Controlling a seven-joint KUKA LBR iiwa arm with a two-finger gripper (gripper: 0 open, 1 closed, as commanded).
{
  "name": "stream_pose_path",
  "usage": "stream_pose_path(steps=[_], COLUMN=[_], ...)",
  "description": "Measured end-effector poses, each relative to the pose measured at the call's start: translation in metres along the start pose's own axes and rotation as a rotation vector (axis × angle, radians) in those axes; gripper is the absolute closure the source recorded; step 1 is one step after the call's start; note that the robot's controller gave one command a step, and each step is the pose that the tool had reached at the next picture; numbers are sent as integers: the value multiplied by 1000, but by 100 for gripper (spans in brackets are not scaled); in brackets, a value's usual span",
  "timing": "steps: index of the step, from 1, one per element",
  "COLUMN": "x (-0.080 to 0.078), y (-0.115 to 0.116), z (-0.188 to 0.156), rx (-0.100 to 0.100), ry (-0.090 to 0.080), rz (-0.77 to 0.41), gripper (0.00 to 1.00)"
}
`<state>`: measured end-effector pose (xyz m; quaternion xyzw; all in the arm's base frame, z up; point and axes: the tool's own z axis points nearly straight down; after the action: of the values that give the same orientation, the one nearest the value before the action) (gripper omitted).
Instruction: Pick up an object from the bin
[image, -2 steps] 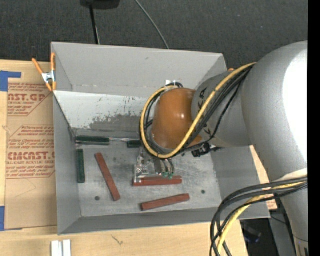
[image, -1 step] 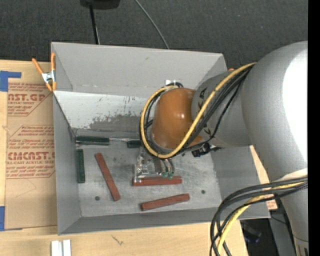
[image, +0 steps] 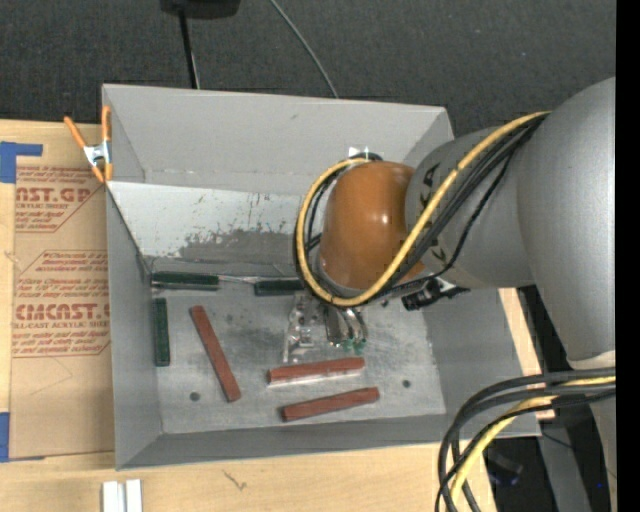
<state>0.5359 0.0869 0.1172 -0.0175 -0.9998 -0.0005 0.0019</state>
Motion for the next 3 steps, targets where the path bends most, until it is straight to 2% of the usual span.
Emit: stream_pose_path(steps=[1,2,3], x=[-6,-7,-7], y=[0,0,0], z=[19,33,33], rx=[0,0,-1], ry=[-5,-4,-4], rz=[-21,-27,-27], gripper=[0,100,100])
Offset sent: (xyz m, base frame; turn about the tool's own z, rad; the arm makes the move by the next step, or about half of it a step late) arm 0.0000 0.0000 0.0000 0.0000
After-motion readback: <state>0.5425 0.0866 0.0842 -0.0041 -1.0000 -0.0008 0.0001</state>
